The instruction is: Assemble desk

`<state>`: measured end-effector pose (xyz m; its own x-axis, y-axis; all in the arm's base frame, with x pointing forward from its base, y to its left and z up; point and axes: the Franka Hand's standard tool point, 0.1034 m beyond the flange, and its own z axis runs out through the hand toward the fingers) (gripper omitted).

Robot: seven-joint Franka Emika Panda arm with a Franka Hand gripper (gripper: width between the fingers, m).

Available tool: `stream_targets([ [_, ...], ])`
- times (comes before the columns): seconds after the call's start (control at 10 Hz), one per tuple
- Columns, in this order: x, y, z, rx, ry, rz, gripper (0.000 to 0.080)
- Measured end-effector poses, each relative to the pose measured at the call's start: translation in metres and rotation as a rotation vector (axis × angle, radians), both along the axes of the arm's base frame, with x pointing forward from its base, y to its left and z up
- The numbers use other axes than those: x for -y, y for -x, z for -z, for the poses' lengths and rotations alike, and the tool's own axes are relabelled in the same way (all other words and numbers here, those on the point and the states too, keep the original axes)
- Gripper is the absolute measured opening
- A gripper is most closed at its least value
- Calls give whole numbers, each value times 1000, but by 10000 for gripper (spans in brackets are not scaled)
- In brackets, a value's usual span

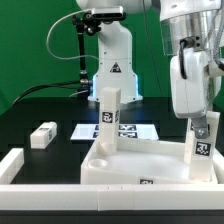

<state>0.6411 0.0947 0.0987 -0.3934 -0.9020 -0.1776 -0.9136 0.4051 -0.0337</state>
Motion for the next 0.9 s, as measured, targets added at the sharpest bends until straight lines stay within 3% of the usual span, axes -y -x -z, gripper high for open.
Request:
stream_targets([
  [0.1,-1,0,-1,3,1,-13,570],
  [0.2,-1,1,-6,12,1,-43,570],
  [0.3,2,5,-18,26,-1,-75,636],
  [0.5,19,6,-51,76,-1,-114,646],
  [0.9,19,8,-46,69,1,-117,649],
])
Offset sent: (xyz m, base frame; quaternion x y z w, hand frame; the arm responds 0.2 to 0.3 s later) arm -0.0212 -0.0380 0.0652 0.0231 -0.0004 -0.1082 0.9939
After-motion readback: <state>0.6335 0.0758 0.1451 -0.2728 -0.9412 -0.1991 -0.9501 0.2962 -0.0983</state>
